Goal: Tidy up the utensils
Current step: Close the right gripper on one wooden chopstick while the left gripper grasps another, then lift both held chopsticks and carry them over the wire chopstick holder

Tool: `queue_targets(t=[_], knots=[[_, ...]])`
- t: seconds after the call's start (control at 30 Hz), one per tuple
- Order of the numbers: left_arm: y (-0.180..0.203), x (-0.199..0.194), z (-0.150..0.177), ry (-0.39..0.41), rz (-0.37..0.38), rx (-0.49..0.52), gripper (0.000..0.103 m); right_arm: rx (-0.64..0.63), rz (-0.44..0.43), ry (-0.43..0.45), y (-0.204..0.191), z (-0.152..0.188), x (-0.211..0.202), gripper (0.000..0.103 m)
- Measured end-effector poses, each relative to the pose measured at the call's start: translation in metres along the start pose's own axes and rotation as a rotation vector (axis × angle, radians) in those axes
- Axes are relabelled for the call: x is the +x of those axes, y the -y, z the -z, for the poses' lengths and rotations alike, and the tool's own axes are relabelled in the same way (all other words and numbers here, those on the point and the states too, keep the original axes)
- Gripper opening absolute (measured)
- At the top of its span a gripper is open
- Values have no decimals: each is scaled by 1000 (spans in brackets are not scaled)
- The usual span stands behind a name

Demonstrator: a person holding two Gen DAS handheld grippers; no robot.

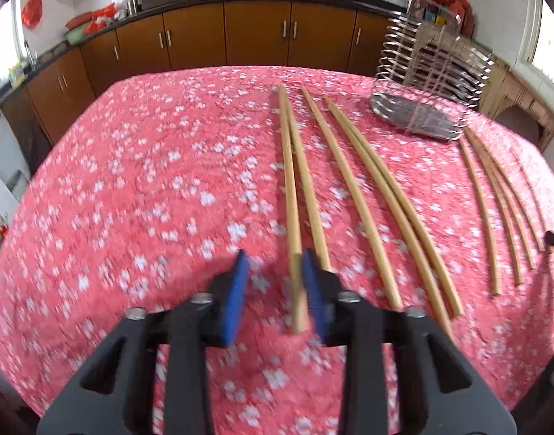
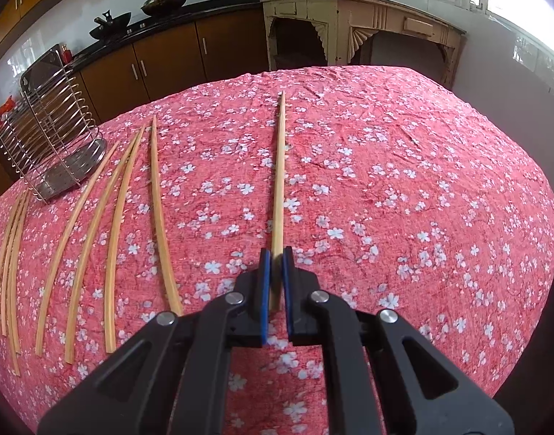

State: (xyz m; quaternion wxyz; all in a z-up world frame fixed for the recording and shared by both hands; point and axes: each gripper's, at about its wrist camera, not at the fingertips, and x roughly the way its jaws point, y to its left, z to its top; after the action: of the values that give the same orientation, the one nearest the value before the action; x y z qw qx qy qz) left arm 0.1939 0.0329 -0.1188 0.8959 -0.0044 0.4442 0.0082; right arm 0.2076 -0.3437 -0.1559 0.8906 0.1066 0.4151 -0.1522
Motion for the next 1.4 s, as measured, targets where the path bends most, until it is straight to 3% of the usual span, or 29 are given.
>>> queue_targets(t=[0.07, 0.33, 0.53, 0.73, 1.0, 1.13, 1.4], knots=[[0, 10, -12, -5, -23, 23, 10, 1, 1, -7, 1, -6, 4, 8], [-21, 37, -43, 11, -29, 24, 8, 28, 31, -8, 12, -30, 23, 8], [-34, 29, -32, 29, 52, -6, 8, 38, 22, -5, 15, -30, 24, 8], [-39, 15, -11, 33, 83, -5, 8, 40, 9, -5, 15, -23, 20, 10], [-35, 9, -1, 37, 79, -2, 8, 22, 29, 10, 8, -17, 16, 10], [-26, 10, -3, 38, 62, 13, 16, 15, 30, 10, 6, -15, 14, 10], [-19, 11, -3, 36, 20, 19, 15, 16, 30, 9, 4, -11, 10, 9]])
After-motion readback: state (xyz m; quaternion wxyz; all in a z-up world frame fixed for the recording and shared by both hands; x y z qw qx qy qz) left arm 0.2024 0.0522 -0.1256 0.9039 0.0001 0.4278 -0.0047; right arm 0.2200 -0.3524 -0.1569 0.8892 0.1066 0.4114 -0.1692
